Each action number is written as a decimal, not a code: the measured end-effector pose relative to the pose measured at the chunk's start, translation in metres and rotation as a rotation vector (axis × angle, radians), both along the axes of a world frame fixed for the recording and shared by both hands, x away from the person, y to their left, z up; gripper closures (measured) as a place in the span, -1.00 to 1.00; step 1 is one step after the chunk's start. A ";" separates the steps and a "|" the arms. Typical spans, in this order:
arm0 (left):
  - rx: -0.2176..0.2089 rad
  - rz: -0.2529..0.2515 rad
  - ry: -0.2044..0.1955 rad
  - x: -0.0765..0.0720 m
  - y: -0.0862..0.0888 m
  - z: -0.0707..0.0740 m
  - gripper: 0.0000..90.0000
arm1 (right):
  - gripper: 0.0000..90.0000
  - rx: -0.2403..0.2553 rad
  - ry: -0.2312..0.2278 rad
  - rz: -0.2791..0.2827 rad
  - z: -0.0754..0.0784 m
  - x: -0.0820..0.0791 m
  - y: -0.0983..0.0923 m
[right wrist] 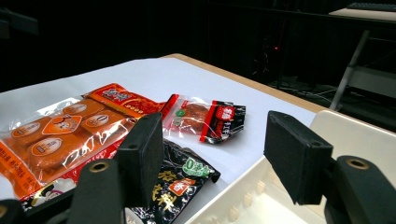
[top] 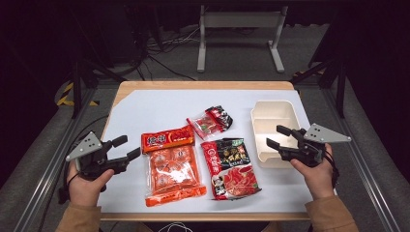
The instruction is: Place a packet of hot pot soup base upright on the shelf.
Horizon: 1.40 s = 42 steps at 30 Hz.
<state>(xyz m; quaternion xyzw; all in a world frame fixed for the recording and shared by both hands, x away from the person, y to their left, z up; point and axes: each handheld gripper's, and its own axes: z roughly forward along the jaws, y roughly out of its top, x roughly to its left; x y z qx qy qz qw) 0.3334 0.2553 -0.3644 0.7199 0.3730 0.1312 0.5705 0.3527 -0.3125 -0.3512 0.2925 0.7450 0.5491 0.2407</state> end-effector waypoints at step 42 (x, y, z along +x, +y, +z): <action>0.076 -0.243 -0.017 0.062 -0.149 0.006 -0.52 | -0.05 -0.013 0.009 0.041 0.014 -0.005 -0.004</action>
